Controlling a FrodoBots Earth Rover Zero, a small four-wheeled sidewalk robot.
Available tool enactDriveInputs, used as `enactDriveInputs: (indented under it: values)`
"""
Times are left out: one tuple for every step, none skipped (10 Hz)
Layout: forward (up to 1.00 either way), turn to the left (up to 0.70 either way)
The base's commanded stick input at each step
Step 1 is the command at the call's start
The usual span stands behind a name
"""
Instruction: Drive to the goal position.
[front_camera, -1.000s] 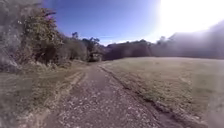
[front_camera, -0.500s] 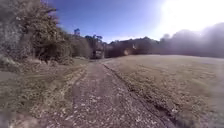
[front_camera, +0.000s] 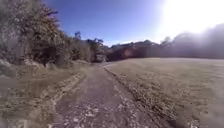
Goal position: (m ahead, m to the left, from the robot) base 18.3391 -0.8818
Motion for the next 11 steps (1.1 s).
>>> enactDriveInputs:
  values:
    - [0.60, 0.00]
    - [0.60, 0.00]
    - [0.60, 0.15]
    - [0.60, 0.15]
    - [0.60, 0.15]
    - [0.60, 0.15]
    - [0.60, 0.15]
    - [0.60, 0.15]
    - [0.60, 0.15]
    - [0.60, 0.15]
    - [0.60, 0.15]
